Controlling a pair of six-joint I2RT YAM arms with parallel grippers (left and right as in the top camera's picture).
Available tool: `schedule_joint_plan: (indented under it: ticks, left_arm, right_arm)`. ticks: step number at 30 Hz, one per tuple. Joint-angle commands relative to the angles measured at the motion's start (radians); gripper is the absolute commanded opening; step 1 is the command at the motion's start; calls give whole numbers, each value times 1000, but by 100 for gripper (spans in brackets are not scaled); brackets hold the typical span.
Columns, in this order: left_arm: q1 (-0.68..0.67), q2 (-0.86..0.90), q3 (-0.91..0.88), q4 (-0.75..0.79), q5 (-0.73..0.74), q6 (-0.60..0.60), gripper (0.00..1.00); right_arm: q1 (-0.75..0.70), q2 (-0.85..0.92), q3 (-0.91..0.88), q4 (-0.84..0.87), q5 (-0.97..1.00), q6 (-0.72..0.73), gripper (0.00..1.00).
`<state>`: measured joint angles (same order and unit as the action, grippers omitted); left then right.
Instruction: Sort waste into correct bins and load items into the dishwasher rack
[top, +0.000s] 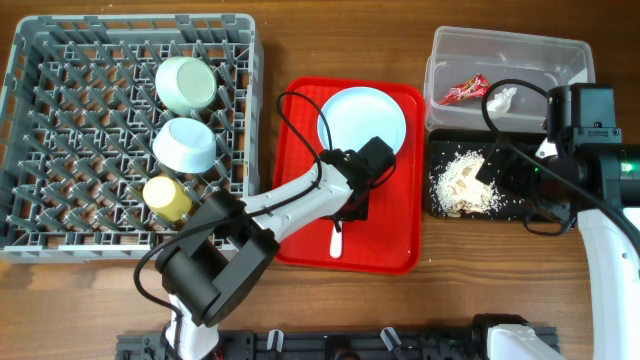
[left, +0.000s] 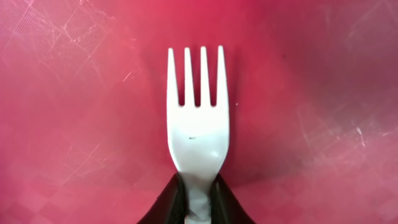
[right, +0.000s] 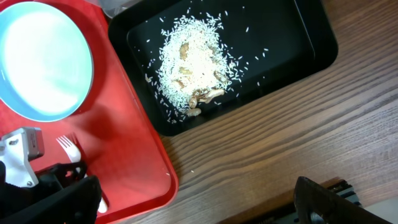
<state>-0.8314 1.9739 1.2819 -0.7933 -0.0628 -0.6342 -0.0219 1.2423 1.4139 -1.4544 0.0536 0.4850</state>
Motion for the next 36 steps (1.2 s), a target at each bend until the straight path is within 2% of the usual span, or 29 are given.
schedule_joint_plan:
  ticks: [1,10,15,18,19,23,26,29,33,36]
  left_arm:
    - [19,21,-7,-21,8,-7,8]
    - [106,-158,-6,-42,-9,9,12]
    - [228,-375,-6,-43,-10,160,15]
    - [330,-474,-6,-41,-15,236,26]
    - [372,-502,-6,-37,-27,264,27]
    - [528,-538,-6,-16,-37,399,23]
    - [614,-528,-6,-25,27,395,18]
    - [615,-524,-6,-25,108,394,20]
    - [559,-505,-6,-10,166,396,38]
    - [509,-453,-6,28,159,396,44]
  right_arm:
    - [-4,1,5,1,13,-11,100]
    - [-4,1,5,1,10,-13,100]
    - [-4,1,5,1,10,-13,100]
    - [-4,1,5,1,10,-13,100]
    - [-4,1,5,1,10,-13,100]
    - [-4,1,5,2,6,-11,100]
    - [-4,1,5,2,-1,-12,100]
    - [-4,1,5,3,-1,-11,100]
    - [-4,1,5,6,-1,-11,100]
    - [-4,1,5,6,-1,-11,100]
